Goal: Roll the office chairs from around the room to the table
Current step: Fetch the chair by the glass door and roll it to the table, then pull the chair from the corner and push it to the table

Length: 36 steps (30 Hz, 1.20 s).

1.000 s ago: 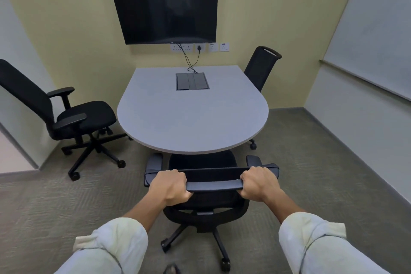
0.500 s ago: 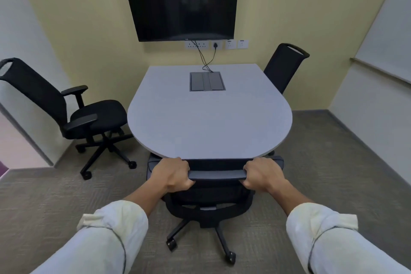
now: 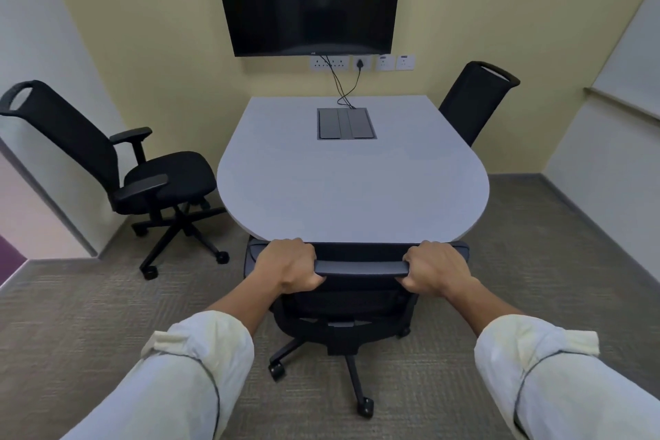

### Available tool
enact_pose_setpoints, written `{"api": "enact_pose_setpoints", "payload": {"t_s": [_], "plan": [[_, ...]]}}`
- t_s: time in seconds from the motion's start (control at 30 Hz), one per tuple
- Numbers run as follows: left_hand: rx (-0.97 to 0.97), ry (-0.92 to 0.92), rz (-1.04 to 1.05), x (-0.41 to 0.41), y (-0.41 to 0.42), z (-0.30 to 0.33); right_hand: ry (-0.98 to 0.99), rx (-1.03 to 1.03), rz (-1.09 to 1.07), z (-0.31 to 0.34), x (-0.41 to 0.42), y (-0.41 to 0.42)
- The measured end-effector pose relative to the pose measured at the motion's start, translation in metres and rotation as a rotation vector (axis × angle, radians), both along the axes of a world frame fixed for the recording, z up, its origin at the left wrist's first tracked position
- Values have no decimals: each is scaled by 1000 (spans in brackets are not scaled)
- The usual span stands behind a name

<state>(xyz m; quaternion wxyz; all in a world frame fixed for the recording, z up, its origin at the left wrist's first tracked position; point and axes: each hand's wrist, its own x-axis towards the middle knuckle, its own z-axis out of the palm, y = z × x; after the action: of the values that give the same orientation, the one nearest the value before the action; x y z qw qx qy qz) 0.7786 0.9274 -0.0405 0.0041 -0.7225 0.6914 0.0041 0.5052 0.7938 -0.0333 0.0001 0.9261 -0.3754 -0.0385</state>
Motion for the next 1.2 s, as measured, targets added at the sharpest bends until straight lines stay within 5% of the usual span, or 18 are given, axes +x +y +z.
{"api": "enact_pose_setpoints", "payload": {"t_s": [0.4, 0.67, 0.87, 1.2], "plan": [[81, 91, -49, -4, 17, 4, 81, 81, -20, 12, -1, 22], [-164, 405, 10, 4, 60, 45, -198, 157, 67, 42, -16, 47], [-253, 306, 260, 42, 125, 74, -216, 150, 124, 68, 29, 73], [-342, 97, 376, 157, 190, 94, -319, 151, 287, 99, 202, 120]]}}
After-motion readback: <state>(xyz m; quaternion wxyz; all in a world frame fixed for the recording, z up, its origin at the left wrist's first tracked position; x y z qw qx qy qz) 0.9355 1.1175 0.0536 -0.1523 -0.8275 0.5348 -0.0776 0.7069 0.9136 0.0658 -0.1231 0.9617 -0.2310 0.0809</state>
